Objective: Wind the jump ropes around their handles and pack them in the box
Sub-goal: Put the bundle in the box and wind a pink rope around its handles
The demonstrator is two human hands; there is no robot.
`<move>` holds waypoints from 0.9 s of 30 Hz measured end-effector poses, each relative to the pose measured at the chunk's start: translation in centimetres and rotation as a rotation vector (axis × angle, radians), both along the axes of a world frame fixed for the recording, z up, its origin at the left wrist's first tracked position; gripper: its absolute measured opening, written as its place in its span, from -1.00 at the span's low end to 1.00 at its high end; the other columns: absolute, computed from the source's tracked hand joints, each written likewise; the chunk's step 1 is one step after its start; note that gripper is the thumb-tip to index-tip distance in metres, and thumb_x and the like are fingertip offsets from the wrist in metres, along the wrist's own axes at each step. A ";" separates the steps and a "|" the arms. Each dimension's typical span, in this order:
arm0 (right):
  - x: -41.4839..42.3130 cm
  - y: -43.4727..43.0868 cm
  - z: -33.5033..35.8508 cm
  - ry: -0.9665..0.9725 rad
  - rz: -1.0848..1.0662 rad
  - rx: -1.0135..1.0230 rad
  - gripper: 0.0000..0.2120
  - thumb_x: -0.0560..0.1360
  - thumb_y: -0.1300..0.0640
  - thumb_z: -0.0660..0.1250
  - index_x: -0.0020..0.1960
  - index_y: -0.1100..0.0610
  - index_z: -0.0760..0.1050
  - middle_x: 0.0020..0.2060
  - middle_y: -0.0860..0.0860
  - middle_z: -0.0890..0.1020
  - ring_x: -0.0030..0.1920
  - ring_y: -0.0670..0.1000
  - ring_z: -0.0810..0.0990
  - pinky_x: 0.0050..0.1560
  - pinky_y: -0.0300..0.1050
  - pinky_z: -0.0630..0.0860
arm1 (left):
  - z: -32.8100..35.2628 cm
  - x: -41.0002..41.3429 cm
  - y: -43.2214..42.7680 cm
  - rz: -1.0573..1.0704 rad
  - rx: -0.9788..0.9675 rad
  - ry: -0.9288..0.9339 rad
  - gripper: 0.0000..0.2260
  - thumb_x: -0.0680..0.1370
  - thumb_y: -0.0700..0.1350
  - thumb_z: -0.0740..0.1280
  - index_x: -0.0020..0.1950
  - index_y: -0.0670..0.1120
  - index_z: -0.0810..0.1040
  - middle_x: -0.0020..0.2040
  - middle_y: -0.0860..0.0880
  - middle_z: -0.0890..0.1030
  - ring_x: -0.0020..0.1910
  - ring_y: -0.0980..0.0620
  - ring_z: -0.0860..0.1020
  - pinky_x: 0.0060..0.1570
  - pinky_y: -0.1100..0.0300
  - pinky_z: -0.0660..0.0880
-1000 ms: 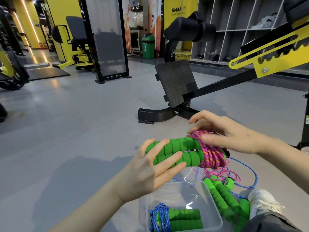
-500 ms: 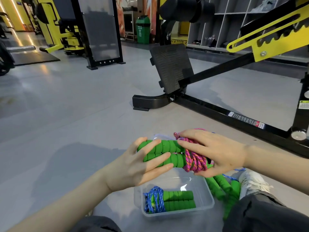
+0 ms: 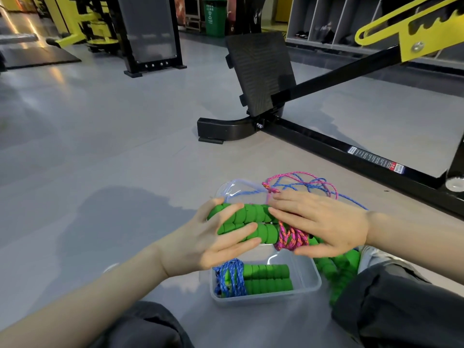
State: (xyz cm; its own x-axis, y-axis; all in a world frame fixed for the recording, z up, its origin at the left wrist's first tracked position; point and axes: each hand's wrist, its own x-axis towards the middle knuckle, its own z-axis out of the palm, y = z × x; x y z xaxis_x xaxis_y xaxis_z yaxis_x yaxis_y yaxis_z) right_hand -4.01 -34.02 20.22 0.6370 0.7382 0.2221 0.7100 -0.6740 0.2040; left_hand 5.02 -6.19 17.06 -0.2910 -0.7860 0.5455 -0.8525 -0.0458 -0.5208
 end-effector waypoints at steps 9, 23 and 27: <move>0.5 -1.6 -2.1 -0.002 0.085 -0.107 -0.32 0.51 -0.22 0.20 0.48 0.13 0.15 0.46 0.23 0.15 0.48 0.23 0.13 0.45 0.11 0.18 | -1.6 0.4 0.0 0.028 0.078 -0.013 -0.74 0.63 -0.24 0.22 0.31 -0.07 0.49 0.21 -0.03 0.60 0.16 -0.27 0.54 0.15 -0.18 0.44; 0.1 -1.9 -7.0 0.170 0.055 -0.079 -0.24 0.40 -0.11 0.31 0.48 0.11 0.10 0.43 0.15 0.22 0.39 0.16 0.28 -0.02 0.02 0.61 | -6.4 1.7 -1.2 -0.023 0.289 0.194 -0.66 0.66 -0.26 0.01 0.40 -0.08 0.35 0.26 -0.06 0.55 0.21 -0.28 0.45 0.19 -0.17 0.40; 0.9 -2.5 -8.8 0.225 0.014 -0.160 -0.15 0.30 -0.25 0.33 0.45 0.12 0.18 0.36 0.11 0.40 0.33 0.07 0.36 0.07 -0.18 0.53 | -9.1 3.0 -1.8 -0.033 0.356 0.257 -0.57 0.58 -0.29 0.08 0.44 -0.05 0.29 0.34 -0.03 0.44 0.28 -0.24 0.43 0.24 -0.16 0.41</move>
